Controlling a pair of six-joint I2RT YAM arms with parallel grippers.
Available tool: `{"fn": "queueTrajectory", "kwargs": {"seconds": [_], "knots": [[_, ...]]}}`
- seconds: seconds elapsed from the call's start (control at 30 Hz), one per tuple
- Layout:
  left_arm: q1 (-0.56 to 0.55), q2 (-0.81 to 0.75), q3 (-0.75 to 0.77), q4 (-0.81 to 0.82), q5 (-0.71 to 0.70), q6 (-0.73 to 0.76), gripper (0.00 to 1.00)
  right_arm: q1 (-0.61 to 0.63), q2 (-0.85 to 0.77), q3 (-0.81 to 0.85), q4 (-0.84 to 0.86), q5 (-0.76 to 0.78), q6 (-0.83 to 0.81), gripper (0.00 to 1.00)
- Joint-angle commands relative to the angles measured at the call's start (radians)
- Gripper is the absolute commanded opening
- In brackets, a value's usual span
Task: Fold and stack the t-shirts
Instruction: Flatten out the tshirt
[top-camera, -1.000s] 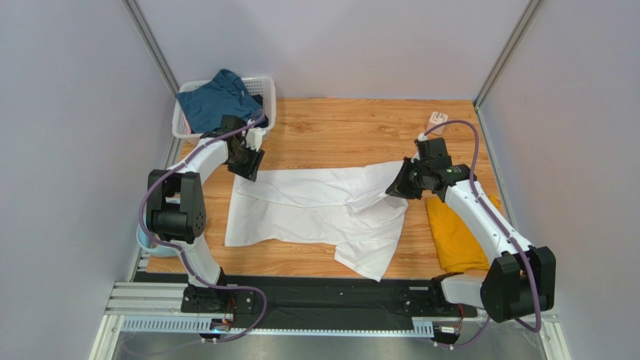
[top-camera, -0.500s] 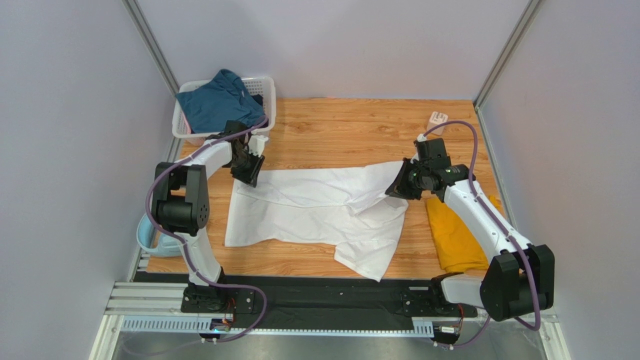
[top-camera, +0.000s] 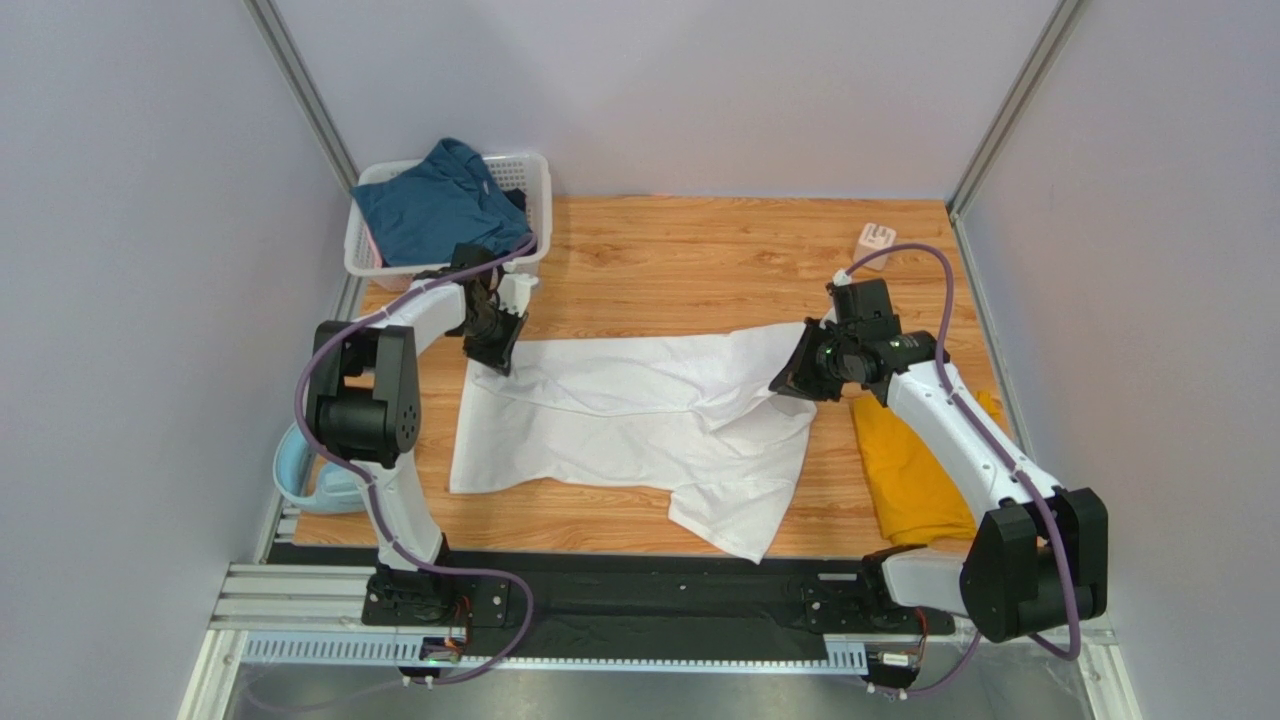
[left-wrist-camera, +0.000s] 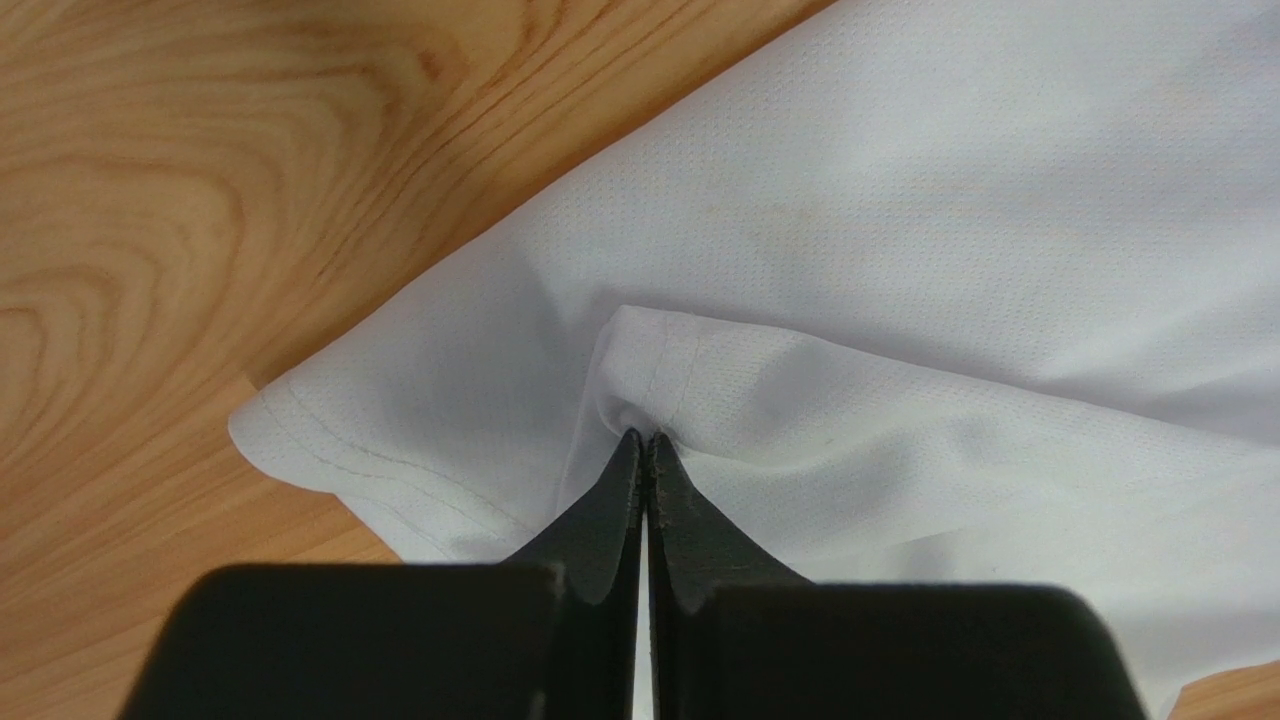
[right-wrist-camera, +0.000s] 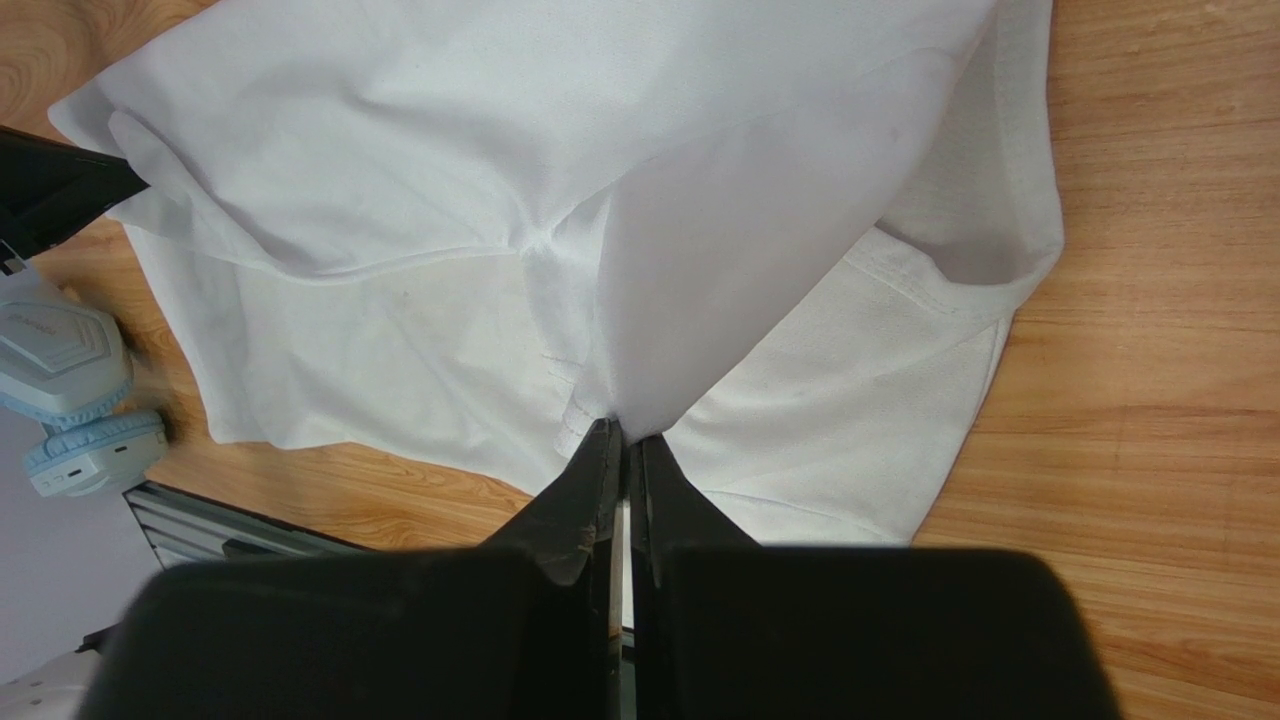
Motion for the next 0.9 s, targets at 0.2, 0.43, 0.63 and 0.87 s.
{"fn": "queueTrajectory", "kwargs": {"seconds": [0.2, 0.43, 0.63, 0.87], "knots": [[0.017, -0.272, 0.158, -0.142, 0.022, -0.002, 0.00, 0.004, -0.044, 0.131, -0.068, 0.005, -0.027, 0.00], [0.034, -0.519, 0.285, -0.322, 0.034, 0.001, 0.00, 0.004, -0.173, 0.286, -0.196, 0.015, -0.036, 0.00], [0.035, -0.731, 0.273, -0.424, 0.037, 0.005, 0.00, 0.006, -0.329, 0.417, -0.325, 0.002, -0.042, 0.00], [0.035, -0.918, 0.397, -0.591, 0.062, 0.015, 0.00, 0.004, -0.498, 0.766, -0.527, -0.004, -0.059, 0.00]]}}
